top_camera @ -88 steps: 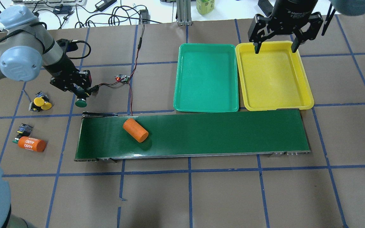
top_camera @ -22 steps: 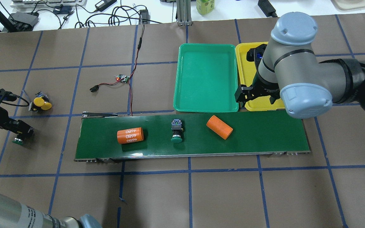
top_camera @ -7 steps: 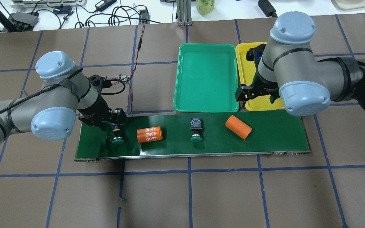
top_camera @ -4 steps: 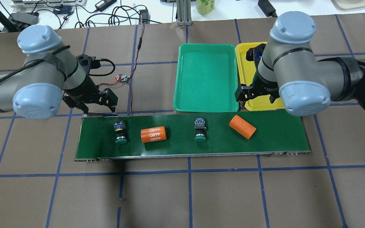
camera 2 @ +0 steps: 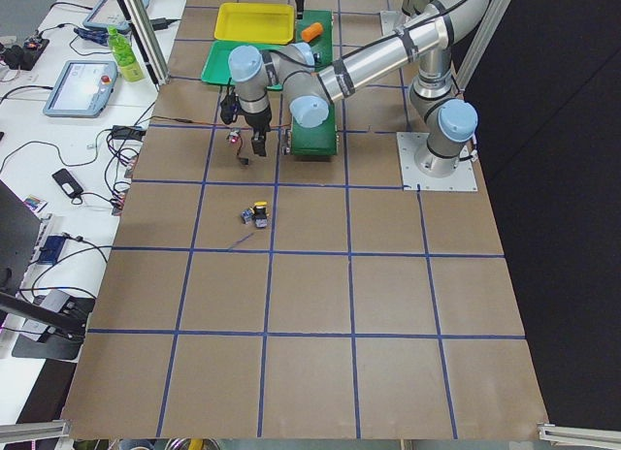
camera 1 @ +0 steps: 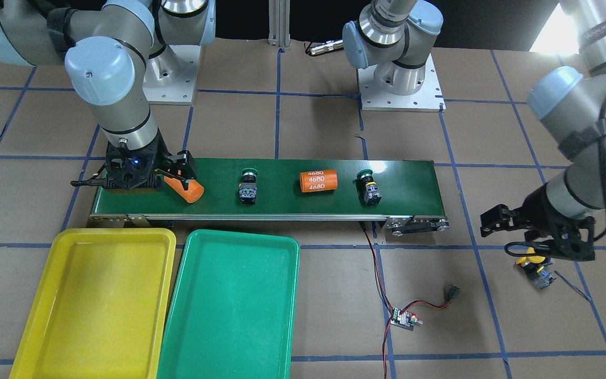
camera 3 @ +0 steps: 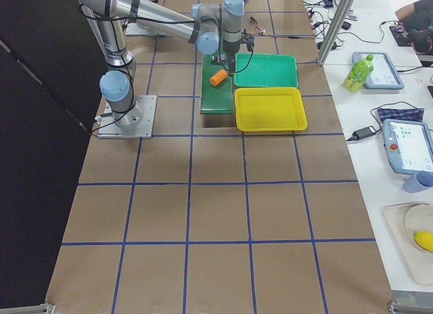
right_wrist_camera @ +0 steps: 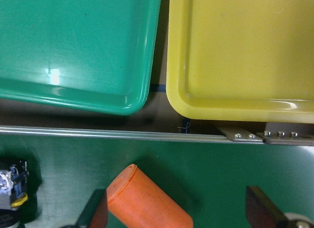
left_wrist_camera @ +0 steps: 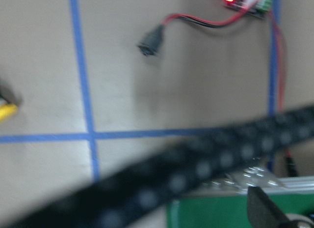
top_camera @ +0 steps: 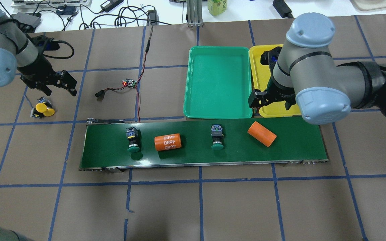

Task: Sort buttons by color to trays
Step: 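Grasp a belt green-capped button with right gripper while left grasps yellow-capped button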

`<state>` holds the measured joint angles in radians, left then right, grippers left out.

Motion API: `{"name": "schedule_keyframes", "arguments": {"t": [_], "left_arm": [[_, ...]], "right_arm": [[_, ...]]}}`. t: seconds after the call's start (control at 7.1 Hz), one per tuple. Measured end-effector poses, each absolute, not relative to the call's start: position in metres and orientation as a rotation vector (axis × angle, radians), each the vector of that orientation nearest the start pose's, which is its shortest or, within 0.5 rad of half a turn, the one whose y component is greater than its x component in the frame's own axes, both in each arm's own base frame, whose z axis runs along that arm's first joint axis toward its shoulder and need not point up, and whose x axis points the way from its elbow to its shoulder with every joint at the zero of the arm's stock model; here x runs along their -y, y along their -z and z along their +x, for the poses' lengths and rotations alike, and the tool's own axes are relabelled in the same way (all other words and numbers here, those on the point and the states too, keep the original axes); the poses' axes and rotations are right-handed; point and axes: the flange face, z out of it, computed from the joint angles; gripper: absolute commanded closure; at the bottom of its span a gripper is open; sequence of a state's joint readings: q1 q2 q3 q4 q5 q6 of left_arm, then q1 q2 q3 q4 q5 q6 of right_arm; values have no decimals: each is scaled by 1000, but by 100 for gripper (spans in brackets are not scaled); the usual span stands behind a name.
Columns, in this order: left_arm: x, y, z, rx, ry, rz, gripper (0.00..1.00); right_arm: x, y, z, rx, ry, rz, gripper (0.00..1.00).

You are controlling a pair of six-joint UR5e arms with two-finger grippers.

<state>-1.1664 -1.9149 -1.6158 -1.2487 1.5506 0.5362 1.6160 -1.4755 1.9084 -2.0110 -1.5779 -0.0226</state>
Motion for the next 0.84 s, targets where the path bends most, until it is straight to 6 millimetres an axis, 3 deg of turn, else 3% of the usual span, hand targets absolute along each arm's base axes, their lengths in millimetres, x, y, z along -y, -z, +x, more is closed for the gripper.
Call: {"name": "schedule_keyframes", "arguments": {"t": [0.28, 0.42, 0.84], "left_arm": [[621, -285, 189, -3187, -82, 370, 0], [622, -272, 206, -3188, -88, 480, 0], [610, -240, 227, -3151, -65, 922, 0]], "right_arm": [[478, -327, 182, -3149, 25, -109, 0], [469, -327, 204, -3149, 28, -91, 0], [442, -318, 257, -3150, -1, -83, 0]]}}
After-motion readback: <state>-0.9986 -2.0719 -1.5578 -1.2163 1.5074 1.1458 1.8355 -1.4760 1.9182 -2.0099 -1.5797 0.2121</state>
